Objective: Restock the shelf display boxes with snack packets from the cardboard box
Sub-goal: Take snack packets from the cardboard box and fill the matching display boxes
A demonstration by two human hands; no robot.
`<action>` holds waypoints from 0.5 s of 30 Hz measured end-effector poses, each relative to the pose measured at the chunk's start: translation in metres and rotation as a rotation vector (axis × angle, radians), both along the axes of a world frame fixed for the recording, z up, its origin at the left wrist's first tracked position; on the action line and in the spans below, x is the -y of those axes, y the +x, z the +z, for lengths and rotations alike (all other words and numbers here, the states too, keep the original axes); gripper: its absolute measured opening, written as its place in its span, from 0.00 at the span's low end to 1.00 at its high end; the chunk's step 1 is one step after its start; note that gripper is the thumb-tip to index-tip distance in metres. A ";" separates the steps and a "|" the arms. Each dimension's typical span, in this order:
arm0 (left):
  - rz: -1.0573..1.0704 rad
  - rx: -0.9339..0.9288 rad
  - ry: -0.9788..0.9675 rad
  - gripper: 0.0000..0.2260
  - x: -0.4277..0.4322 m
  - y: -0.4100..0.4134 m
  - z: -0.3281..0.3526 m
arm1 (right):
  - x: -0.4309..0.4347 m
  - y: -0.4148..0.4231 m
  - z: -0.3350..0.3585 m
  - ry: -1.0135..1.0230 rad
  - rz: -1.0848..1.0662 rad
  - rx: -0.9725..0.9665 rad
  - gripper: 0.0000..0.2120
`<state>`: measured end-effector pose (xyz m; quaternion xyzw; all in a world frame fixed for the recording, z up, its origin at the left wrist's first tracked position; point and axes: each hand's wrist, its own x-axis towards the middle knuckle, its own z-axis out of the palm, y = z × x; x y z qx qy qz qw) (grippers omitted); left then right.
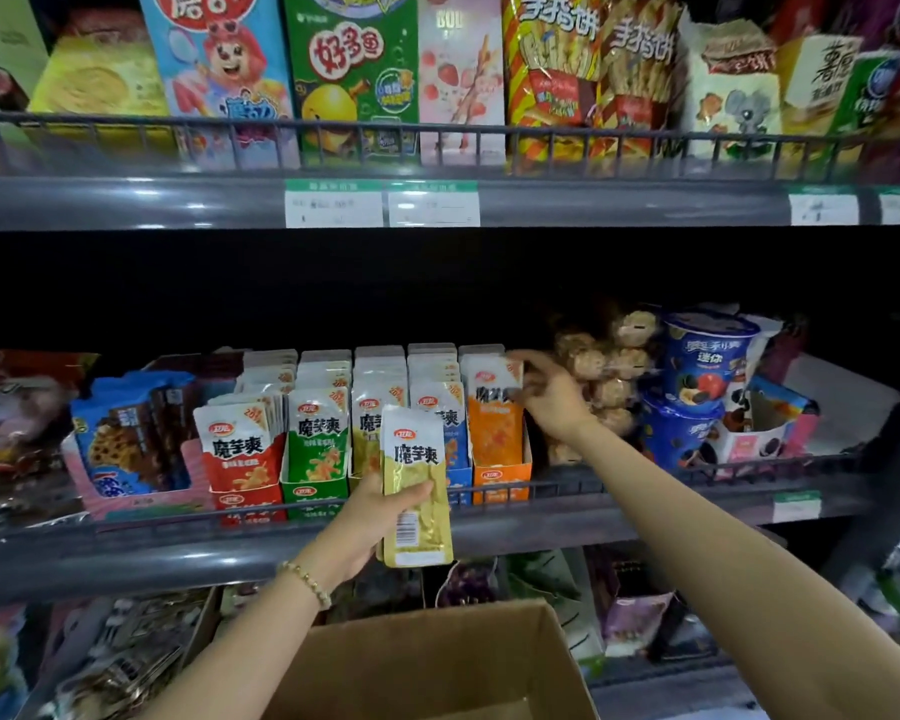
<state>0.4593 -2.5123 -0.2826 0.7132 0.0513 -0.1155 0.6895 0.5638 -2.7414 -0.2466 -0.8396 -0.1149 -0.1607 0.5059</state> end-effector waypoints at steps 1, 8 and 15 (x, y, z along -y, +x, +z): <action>-0.001 0.007 0.001 0.12 0.000 0.000 -0.001 | -0.002 0.002 -0.005 -0.082 0.011 -0.025 0.21; 0.026 0.134 0.040 0.08 -0.001 -0.001 0.000 | -0.007 -0.003 -0.016 -0.166 -0.006 -0.068 0.27; 0.053 0.234 0.091 0.16 0.001 -0.007 0.007 | -0.043 -0.062 -0.006 0.160 0.276 -0.158 0.16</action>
